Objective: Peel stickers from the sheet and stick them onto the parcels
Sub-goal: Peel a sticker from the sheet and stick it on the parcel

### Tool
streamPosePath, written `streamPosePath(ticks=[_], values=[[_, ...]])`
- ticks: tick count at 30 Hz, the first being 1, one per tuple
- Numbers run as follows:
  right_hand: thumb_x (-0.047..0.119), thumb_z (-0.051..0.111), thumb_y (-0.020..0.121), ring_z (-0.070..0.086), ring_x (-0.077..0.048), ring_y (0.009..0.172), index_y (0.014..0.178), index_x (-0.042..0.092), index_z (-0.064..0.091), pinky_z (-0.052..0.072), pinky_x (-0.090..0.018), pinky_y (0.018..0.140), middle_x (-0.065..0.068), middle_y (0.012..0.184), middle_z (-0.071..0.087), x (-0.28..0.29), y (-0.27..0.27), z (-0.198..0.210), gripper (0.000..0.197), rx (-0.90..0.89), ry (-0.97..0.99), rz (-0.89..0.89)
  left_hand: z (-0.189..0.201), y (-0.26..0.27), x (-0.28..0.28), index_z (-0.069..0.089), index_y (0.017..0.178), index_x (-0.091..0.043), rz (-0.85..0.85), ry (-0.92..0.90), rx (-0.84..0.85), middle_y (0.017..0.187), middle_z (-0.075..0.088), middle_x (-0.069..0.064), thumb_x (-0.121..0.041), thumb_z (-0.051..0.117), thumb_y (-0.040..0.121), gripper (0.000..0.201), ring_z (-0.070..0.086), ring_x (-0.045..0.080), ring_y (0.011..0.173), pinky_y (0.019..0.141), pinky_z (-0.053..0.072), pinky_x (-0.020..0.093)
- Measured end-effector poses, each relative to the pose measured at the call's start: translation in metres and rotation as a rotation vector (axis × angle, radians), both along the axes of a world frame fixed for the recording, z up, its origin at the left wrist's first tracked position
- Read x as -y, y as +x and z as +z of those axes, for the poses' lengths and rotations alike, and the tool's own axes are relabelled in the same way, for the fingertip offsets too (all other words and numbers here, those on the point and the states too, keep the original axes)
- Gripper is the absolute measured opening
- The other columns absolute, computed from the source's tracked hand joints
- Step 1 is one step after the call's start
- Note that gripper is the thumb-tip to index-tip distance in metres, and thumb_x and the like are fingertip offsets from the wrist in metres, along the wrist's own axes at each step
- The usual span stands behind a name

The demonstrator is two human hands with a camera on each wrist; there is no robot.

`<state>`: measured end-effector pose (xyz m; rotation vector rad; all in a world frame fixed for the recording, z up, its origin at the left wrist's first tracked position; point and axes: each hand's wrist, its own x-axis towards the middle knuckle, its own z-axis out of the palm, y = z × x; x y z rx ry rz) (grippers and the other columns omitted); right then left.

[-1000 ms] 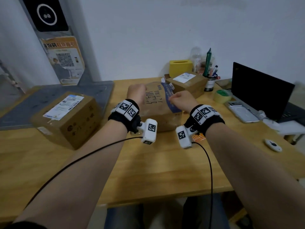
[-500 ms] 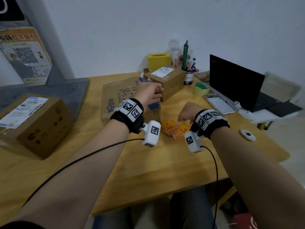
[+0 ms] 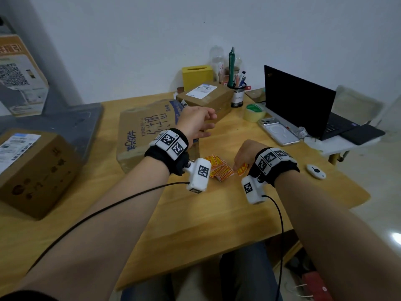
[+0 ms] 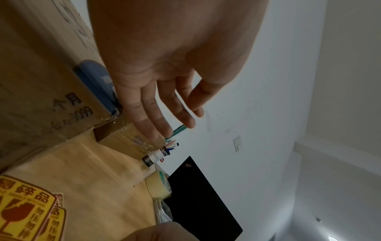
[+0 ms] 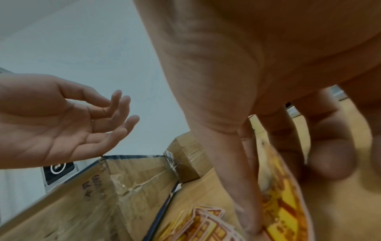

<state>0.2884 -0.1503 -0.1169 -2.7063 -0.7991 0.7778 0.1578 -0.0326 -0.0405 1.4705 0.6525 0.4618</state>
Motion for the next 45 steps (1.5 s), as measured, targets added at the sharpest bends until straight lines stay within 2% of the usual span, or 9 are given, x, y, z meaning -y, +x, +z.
streamPosePath(ticks=[3,7,14,19,23,26,32,41,45], values=[[0.018,0.083,0.083,0.066,-0.019,0.079,0.113,0.005,0.075,0.058,-0.034,0.081,-0.001,0.083,0.069,0.007,-0.003,0.007,0.034,-0.006,0.023,0.019,0.000,0.000,0.000,0.068,0.094,-0.012,-0.012,-0.002,0.010,0.090,0.070,0.004,0.004,0.041,0.091,0.032,0.066,0.025,0.081,0.081,0.059,0.042],[0.011,0.080,0.085,0.064,-0.018,0.075,0.109,0.014,0.075,0.051,-0.028,0.059,-0.002,0.085,0.067,0.008,0.000,0.020,0.024,-0.020,0.248,-0.076,0.002,-0.003,-0.006,0.068,0.098,-0.013,-0.014,-0.007,0.037,0.089,0.071,0.003,0.002,0.043,0.093,0.029,0.068,0.023,0.078,0.074,0.059,0.037],[0.011,0.079,0.086,0.064,-0.014,0.068,0.100,0.028,0.068,0.056,-0.029,0.059,0.001,0.084,0.069,-0.034,-0.021,0.076,0.024,-0.145,0.709,-0.121,0.013,-0.022,-0.039,0.071,0.092,-0.019,0.034,0.178,0.018,0.093,0.072,0.000,-0.013,0.060,0.095,0.013,0.066,0.016,0.075,0.066,0.052,0.031],[0.011,0.078,0.087,0.070,-0.014,0.074,0.110,0.020,0.069,0.061,-0.034,0.062,-0.002,0.093,0.076,-0.077,-0.043,0.099,0.026,-0.228,0.831,-0.019,0.013,-0.041,-0.071,0.073,0.107,-0.016,0.063,0.204,0.000,0.100,0.076,-0.001,-0.033,0.066,0.093,0.023,0.070,0.016,0.082,0.067,0.053,0.032],[0.010,0.077,0.086,0.069,-0.011,0.067,0.113,0.017,0.070,0.057,-0.026,0.055,-0.003,0.092,0.075,-0.110,-0.058,0.105,0.028,-0.290,0.940,0.044,0.014,-0.054,-0.091,0.076,0.098,-0.021,0.093,0.226,0.010,0.091,0.076,-0.004,-0.039,0.070,0.089,0.021,0.070,0.016,0.079,0.067,0.051,0.032],[0.009,0.078,0.084,0.068,-0.016,0.068,0.112,0.016,0.070,0.056,-0.034,0.061,-0.007,0.091,0.074,-0.133,-0.064,0.108,0.030,-0.295,1.029,0.059,0.013,-0.060,-0.106,0.075,0.091,-0.022,0.132,0.229,0.016,0.087,0.075,-0.002,-0.036,0.072,0.090,0.015,0.069,0.014,0.072,0.064,0.051,0.030],[0.015,0.078,0.086,0.057,-0.011,0.047,0.111,0.014,0.070,0.048,-0.025,0.048,-0.005,0.082,0.074,-0.158,-0.065,0.106,0.026,-0.362,1.067,0.054,0.011,-0.065,-0.140,0.073,0.097,-0.018,0.316,0.186,0.135,0.081,0.072,-0.003,-0.026,0.069,0.092,0.011,0.067,0.010,0.064,0.055,0.046,0.022],[0.023,0.075,0.089,0.057,-0.013,0.054,0.097,0.009,0.078,0.046,-0.028,0.052,-0.004,0.079,0.075,-0.168,-0.050,0.083,0.016,-0.377,1.102,0.087,0.002,-0.059,-0.156,0.070,0.100,-0.019,0.380,0.188,0.166,0.086,0.075,-0.006,-0.025,0.069,0.091,0.010,0.067,0.008,0.066,0.054,0.047,0.022],[0.022,0.074,0.090,0.057,-0.015,0.055,0.091,0.011,0.079,0.046,-0.030,0.052,-0.008,0.081,0.075,-0.168,-0.045,0.076,0.012,-0.382,1.128,0.095,-0.005,-0.054,-0.159,0.058,0.089,-0.022,0.534,0.277,0.200,0.080,0.059,-0.005,-0.018,0.079,0.082,0.023,0.056,0.010,0.067,0.058,0.044,0.025]])
